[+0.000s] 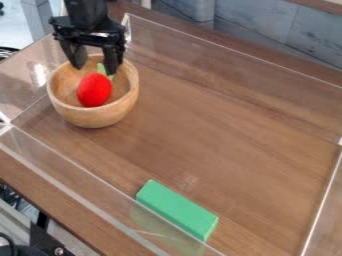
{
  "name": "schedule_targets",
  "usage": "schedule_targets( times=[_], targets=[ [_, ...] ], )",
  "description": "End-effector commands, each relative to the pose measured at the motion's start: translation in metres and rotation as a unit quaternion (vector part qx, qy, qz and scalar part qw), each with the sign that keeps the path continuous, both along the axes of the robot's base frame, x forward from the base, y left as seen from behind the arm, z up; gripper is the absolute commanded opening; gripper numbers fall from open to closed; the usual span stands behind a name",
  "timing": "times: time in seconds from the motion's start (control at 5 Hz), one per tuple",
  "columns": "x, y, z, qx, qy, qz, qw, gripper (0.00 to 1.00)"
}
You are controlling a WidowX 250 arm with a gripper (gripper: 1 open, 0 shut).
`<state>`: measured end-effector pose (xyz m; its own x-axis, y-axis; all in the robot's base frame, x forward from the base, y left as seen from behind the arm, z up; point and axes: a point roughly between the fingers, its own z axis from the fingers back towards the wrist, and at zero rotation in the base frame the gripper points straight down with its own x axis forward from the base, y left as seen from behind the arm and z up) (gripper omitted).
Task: Move the red fruit to the right
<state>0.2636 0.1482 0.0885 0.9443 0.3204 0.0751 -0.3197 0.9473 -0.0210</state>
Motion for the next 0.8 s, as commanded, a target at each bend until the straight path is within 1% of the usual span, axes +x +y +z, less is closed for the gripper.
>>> schedule_targets(
  times=[0.0, 0.2, 0.6],
  targets=[
    [-0.001, 0.011, 0.001, 0.013, -0.017, 0.046, 0.9987, 1.00],
    [0.004, 0.016, -0.010, 0.017, -0.016, 0.045, 0.9987, 1.00],
    [0.012, 0.017, -0.019, 0.021, -0.018, 0.033, 0.9991, 1.00]
  ],
)
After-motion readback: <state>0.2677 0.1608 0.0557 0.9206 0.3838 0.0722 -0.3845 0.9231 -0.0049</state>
